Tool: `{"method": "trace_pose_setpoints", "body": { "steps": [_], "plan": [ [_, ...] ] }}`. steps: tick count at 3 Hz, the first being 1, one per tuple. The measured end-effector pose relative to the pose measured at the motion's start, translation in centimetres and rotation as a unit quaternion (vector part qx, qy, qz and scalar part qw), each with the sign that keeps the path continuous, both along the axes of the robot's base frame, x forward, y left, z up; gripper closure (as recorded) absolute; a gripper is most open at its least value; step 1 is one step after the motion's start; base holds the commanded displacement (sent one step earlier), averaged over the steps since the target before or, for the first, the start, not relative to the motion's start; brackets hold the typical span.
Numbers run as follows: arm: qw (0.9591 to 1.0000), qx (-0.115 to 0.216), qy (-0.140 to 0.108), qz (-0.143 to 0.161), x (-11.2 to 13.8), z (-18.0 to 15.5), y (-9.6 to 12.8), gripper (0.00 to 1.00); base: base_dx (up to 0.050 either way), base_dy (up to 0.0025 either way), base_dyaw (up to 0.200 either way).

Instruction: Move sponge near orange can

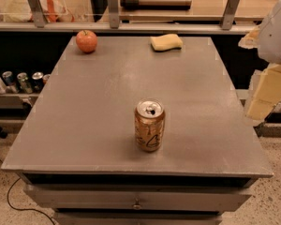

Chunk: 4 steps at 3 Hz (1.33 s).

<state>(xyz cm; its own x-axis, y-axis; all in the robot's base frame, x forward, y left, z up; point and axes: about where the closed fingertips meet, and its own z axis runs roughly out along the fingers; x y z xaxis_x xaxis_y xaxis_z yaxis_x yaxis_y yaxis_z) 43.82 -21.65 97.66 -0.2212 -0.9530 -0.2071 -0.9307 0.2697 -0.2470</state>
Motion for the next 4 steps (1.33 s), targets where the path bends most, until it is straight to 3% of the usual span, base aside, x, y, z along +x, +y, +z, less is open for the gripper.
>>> {"method": "trace_pose_setpoints", "body": {
  "steps": [2, 3, 4],
  "plan": [
    [1.0, 0.0, 0.0, 0.0, 0.0, 0.0, 0.0, 0.0, 0.0, -0.00003, 0.099],
    [1.0, 0.0, 0.0, 0.0, 0.0, 0.0, 0.0, 0.0, 0.0, 0.0, 0.0],
    [0.9996, 0.021, -0.02, -0.003, 2.2, 0.0, 0.3, 0.0, 0.0, 0.0, 0.0]
  ]
}}
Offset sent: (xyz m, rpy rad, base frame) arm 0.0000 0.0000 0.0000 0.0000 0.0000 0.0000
